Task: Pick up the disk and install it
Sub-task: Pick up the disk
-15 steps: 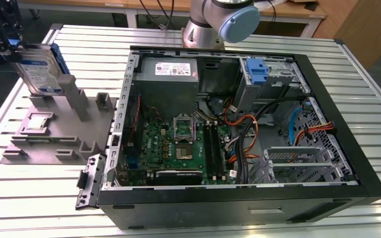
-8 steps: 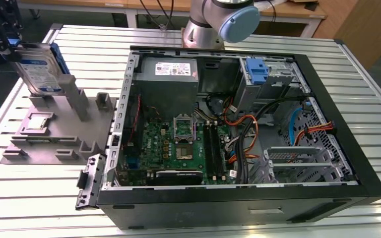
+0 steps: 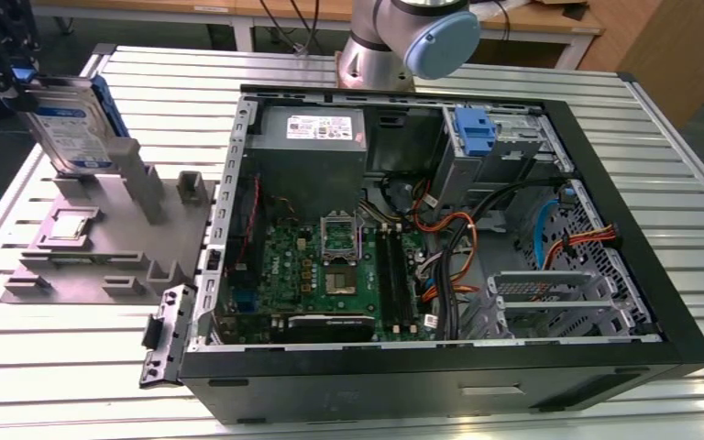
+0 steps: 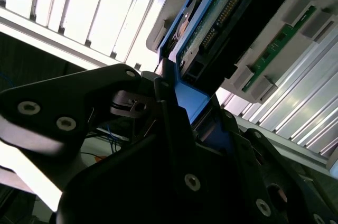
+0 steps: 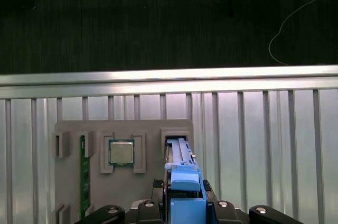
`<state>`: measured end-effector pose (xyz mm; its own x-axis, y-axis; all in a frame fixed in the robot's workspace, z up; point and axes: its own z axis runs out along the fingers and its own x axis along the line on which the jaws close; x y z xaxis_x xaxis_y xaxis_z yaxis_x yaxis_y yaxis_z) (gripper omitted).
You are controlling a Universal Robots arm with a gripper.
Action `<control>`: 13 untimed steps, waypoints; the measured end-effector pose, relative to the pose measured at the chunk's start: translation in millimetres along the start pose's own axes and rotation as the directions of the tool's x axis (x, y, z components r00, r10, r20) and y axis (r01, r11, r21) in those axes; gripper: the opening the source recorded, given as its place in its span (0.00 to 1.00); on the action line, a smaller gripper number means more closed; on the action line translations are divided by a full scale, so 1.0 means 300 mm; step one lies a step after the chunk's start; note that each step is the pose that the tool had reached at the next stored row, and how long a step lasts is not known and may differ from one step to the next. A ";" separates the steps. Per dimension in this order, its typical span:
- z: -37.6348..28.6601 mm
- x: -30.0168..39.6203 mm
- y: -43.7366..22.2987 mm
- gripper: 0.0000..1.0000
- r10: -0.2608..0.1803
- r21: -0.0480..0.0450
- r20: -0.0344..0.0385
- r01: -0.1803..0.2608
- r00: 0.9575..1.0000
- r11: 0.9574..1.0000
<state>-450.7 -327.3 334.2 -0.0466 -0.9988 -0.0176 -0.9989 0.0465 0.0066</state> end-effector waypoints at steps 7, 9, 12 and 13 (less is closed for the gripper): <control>-0.005 0.000 0.000 0.36 0.000 0.000 0.000 0.000 1.000 1.000; -0.006 0.000 0.000 0.36 0.000 0.000 0.000 0.000 1.000 1.000; -0.009 0.000 0.000 0.36 0.000 0.000 0.000 0.000 1.000 1.000; -0.010 0.000 0.000 0.36 0.000 0.000 0.000 0.000 1.000 1.000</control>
<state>-450.7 -327.3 337.3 -0.0466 -0.9988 -0.0177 -0.9989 0.0465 0.0066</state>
